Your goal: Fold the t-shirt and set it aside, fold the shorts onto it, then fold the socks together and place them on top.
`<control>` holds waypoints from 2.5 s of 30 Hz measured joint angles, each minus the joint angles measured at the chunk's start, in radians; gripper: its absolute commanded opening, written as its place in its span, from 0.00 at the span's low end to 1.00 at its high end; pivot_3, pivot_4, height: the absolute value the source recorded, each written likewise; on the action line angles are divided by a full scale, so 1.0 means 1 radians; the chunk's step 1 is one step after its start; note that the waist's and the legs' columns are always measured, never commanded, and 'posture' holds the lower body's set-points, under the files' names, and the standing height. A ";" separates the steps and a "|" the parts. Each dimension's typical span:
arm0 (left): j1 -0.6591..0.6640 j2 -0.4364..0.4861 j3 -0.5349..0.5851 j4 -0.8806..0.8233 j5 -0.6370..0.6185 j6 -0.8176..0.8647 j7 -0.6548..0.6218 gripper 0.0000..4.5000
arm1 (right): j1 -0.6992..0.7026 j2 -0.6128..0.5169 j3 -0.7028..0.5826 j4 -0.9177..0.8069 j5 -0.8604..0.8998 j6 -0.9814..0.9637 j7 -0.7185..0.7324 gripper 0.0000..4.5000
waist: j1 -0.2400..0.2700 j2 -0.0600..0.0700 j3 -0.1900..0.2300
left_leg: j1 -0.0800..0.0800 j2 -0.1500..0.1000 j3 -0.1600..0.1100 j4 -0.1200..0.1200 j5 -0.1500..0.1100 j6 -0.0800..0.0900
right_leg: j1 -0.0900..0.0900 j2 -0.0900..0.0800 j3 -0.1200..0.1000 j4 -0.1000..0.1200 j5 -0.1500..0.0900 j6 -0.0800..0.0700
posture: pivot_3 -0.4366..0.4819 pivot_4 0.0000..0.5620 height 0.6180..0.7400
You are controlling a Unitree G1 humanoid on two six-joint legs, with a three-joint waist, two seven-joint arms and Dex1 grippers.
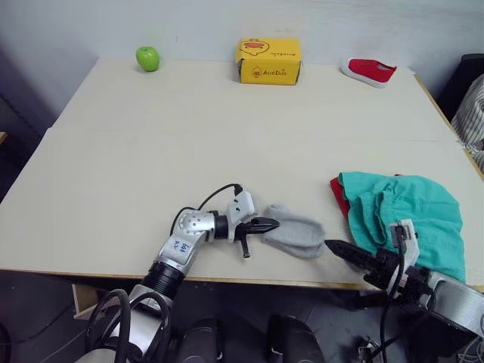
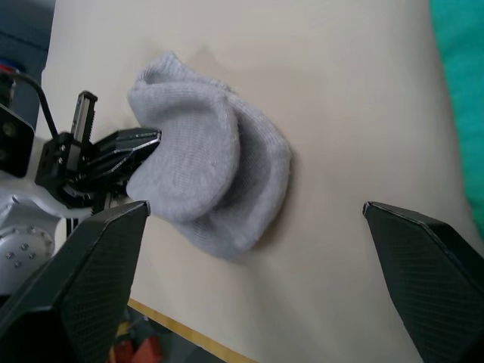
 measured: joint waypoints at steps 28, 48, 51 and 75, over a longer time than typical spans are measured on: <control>0.032 0.048 0.025 -0.025 0.007 0.028 0.008 0.00 | -0.554 0.291 0.316 0.401 -0.067 0.093 -0.101 0.86 | -0.040 -0.004 -0.029 | 0.003 0.011 0.003 0.000 -0.002 -0.005 | 0.000 0.005 0.000 0.000 0.000 -0.005 | 0.48 0.27 1.00; 0.073 0.123 0.074 -0.048 -0.005 -0.069 -0.027 0.00 | -0.543 0.342 0.202 0.445 -0.151 0.219 -0.019 0.48 | -0.051 0.000 -0.028 | -0.002 0.013 0.005 -0.003 -0.003 -0.008 | -0.007 0.006 0.000 0.004 -0.002 -0.008 | 0.48 0.27 1.00; 0.073 0.124 0.083 -0.034 -0.010 -0.081 -0.045 0.00 | -0.542 0.326 0.197 0.439 -0.152 0.237 -0.012 0.48 | -0.049 0.001 -0.027 | -0.003 0.012 0.005 -0.003 -0.003 -0.007 | -0.007 0.008 -0.001 0.004 -0.002 -0.007 | 0.48 0.27 1.00; 0.037 0.030 0.040 -0.016 0.019 -0.036 -0.019 0.00 | -0.458 0.305 0.136 0.292 -0.195 0.243 0.029 1.00 | -0.014 0.002 -0.027 | -0.003 0.010 0.005 -0.002 -0.003 -0.005 | -0.007 0.006 0.000 0.000 -0.001 -0.007 | 0.48 0.27 1.00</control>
